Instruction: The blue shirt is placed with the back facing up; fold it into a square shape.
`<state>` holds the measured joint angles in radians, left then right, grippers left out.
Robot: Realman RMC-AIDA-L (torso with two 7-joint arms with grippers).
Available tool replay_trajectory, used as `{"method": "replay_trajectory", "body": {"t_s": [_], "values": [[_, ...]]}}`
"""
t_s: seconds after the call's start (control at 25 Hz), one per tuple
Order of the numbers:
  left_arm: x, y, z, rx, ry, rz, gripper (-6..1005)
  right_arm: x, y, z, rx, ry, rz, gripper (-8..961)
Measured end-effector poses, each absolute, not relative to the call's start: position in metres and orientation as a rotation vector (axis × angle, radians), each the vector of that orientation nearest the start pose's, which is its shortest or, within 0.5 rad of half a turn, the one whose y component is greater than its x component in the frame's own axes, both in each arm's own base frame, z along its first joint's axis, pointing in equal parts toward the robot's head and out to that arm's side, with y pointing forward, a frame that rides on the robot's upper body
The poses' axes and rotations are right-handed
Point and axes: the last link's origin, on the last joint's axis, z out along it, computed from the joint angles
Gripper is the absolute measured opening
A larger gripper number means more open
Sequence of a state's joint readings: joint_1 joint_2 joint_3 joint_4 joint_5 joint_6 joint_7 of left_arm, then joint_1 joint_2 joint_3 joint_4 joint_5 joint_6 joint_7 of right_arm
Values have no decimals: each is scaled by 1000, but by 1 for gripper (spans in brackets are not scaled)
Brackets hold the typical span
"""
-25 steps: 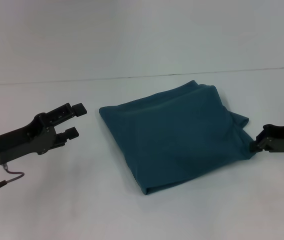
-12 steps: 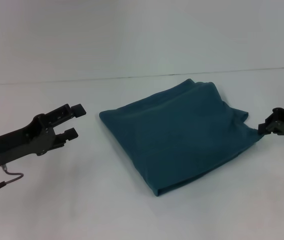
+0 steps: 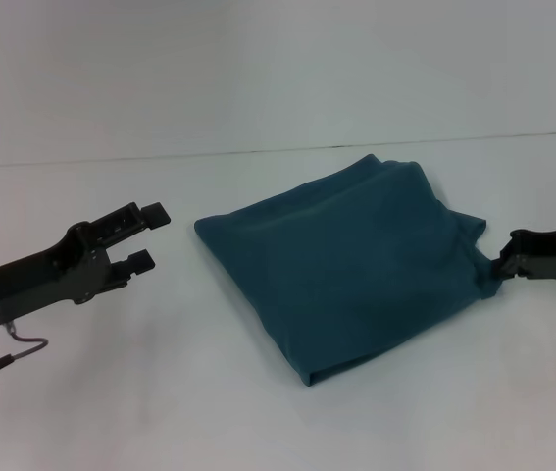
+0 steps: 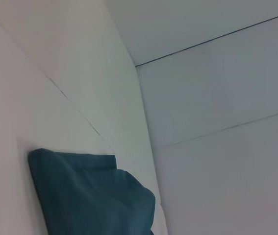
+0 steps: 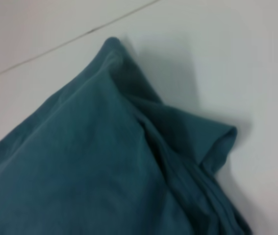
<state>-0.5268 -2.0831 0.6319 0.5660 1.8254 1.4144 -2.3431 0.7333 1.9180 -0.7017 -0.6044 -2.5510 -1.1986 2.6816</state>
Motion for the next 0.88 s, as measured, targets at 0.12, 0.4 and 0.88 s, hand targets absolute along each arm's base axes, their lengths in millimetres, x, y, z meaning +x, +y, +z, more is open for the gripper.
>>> {"method": "replay_trajectory", "body": {"t_s": [0.12, 0.4, 0.88], "values": [[-269, 349, 5, 2115, 2119, 1222, 925, 312, 406, 55, -1862, 1862, 106, 29], [-269, 349, 5, 2112, 2116, 1223, 924, 318, 406, 69, -1775, 1895, 120, 227], [-268, 347, 4, 2113, 2108, 1187, 922, 303, 393, 105, -1963, 1834, 358, 369]]}}
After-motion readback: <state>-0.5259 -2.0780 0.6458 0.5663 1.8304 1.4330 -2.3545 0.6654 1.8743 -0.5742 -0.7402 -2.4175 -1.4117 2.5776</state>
